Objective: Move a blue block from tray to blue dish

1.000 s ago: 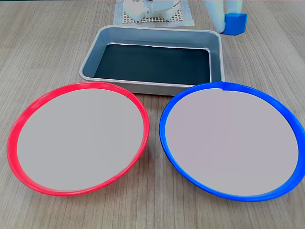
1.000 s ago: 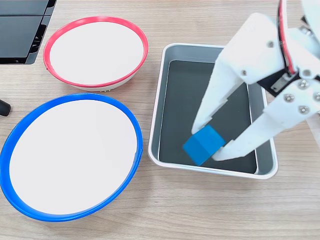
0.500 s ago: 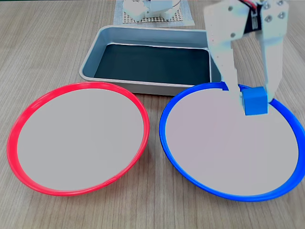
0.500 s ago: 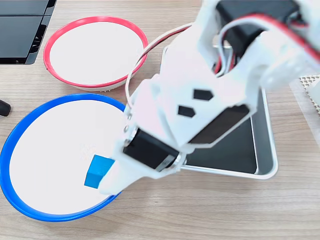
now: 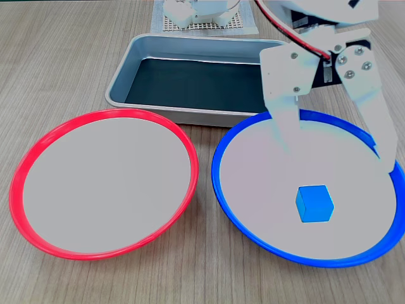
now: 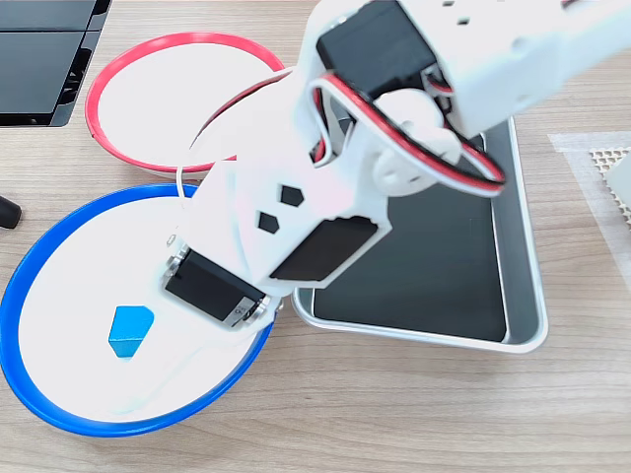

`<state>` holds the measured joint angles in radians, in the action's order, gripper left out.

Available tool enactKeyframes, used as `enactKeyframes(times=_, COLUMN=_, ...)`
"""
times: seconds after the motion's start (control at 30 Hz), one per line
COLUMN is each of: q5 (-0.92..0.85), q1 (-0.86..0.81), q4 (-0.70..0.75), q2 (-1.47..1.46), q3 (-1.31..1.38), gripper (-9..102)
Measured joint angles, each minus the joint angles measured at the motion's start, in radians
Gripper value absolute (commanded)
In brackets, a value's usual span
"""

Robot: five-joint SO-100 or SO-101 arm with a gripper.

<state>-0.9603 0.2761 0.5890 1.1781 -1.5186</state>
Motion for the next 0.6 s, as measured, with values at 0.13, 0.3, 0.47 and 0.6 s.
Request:
enactKeyframes(times=0.13, q5=0.133, q1=-0.017, q4=-0.026, q2=0.144, q3=-0.031, gripper=30)
enactKeyframes(times=0.3, q5=0.468, q1=-0.012, q4=-0.037, q2=0.511, q3=-0.186, gripper=7)
enactKeyframes(times=0.47, q5=0.67, q1=-0.058, q4=-0.038, q2=0.9, q3=-0.405, gripper=0)
enactKeyframes(times=0.6, q5=0.834, q1=-0.137, q4=-0.118, q2=1.302, q3=-0.778, gripper=-1)
